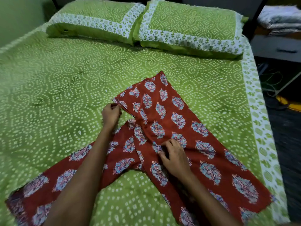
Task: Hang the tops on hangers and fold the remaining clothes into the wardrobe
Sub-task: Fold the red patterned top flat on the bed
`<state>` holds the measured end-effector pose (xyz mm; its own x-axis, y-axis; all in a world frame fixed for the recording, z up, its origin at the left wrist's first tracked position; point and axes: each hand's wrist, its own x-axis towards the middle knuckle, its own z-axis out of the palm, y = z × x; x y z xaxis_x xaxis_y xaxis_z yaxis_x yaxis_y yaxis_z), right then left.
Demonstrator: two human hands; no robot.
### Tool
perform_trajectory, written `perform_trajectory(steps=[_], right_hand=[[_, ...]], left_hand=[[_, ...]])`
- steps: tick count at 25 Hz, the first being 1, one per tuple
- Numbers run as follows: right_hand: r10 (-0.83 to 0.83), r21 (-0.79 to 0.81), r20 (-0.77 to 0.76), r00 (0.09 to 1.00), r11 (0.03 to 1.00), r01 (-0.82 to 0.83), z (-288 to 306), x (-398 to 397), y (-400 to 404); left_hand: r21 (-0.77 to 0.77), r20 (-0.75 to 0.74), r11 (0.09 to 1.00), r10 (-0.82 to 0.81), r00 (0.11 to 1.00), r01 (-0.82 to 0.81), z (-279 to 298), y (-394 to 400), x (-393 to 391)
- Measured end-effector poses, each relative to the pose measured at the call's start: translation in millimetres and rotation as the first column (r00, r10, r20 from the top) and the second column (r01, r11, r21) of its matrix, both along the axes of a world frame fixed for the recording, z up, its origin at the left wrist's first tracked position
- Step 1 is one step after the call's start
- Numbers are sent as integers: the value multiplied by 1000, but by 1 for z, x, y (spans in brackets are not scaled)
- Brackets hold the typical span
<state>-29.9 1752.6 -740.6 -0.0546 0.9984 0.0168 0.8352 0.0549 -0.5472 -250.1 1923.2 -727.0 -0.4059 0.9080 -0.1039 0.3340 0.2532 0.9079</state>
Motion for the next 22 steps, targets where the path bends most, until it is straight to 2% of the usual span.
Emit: perform_trajectory(steps=[2,4,5,7,10,13,16,18,19,20,21,22], right_hand=[[-9,-74,23,1000,997,11,-2,-11,21],[-41,-193,42,998,980,48,0,-11,38],[-62,-254,16,998,965,64,4,-9,46],[-145,-326,-150,978,941,90,11,-4,69],[-201,-176,-319,926,973,151,29,-8,118],[-64,24,-374,925,997,78,45,-37,172],[108,125,-305,946,990,-73,41,-86,212],[220,62,-45,974,974,-217,28,-113,225],[248,18,109,963,968,-251,21,-123,229],[244,31,185,952,967,-254,16,-130,233],[220,86,175,960,968,-238,13,-134,236],[193,154,84,978,967,-204,12,-137,239]], left_hand=[[25,35,1000,-2,999,1,2,33,-10],[54,-1,998,19,1000,-19,-1,52,-17],[66,-63,998,23,998,-19,-4,53,-18],[155,-195,988,16,981,15,-14,51,-18],[292,-310,956,58,949,37,-23,52,-18],[234,-337,970,18,941,65,-18,59,-23],[115,-308,988,-68,949,108,-15,64,-31],[56,-237,990,-110,965,127,-13,64,-35],[39,-184,991,-121,975,130,-12,65,-37],[31,-102,992,-119,988,123,-12,65,-38],[36,15,993,-112,994,112,-11,65,-38],[52,132,995,-95,987,88,-11,65,-38]])
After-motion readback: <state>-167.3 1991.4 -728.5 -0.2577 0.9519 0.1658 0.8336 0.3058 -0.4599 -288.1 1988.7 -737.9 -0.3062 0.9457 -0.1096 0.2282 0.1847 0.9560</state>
